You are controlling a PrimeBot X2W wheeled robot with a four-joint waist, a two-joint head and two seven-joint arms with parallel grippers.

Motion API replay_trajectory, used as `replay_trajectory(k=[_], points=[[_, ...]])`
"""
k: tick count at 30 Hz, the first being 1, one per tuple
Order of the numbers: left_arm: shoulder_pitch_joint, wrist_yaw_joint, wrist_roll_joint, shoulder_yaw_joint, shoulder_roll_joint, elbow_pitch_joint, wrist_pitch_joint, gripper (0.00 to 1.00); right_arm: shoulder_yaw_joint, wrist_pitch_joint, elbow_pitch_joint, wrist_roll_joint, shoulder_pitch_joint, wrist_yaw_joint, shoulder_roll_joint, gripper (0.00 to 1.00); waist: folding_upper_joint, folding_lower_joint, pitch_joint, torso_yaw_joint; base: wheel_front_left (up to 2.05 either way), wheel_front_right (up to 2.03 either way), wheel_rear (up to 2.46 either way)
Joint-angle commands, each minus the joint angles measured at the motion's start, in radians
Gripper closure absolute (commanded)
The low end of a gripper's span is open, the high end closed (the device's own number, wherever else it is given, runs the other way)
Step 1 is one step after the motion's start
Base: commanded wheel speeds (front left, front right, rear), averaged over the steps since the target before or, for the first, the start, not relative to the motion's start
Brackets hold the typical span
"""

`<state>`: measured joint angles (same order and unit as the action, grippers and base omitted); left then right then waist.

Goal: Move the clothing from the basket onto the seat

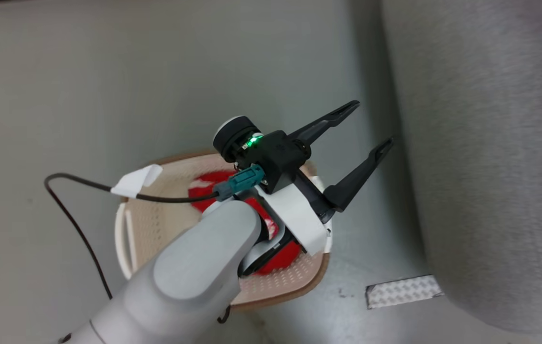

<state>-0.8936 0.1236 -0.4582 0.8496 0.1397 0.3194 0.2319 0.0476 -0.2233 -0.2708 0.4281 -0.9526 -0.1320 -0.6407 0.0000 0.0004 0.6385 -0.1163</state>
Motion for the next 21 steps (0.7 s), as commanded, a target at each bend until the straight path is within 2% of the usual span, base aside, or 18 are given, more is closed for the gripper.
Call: replay_trajectory(k=[1,4,8,16,21], points=[[-0.002,-0.001,0.006,-0.001,0.002,0.001,0.012,0.0,0.015,0.01,-0.033,0.005,-0.053,0.003,-0.021,1.0,0.0,-0.0004,0.059,0.057,0.0,0.0,0.0],[0.012,-0.007,0.01,-0.003,0.009,-0.001,0.017,0.0,0.036,0.036,-0.117,-0.006,-0.152,0.003,-0.067,1.0,0.0,-0.0004,0.084,0.077,0.0,0.0,0.0],[0.019,-0.015,0.014,-0.008,0.016,-0.015,0.021,0.0,0.073,0.06,-0.245,-0.015,-0.24,0.003,-0.077,1.0,0.0,-0.0004,0.111,0.098,0.0,0.0,0.0],[0.044,-0.026,0.016,-0.009,0.003,-0.032,0.029,0.0,0.159,0.045,-0.54,-0.115,-0.215,0.003,0.021,1.0,0.0,-0.0004,0.122,0.123,0.0,0.0,0.0],[0.069,-0.036,0.005,-0.023,0.003,-0.042,0.033,0.0,0.186,0.025,-0.651,-0.166,-0.199,0.002,0.066,1.0,0.0,-0.0004,0.105,0.124,0.0,0.0,0.0]])
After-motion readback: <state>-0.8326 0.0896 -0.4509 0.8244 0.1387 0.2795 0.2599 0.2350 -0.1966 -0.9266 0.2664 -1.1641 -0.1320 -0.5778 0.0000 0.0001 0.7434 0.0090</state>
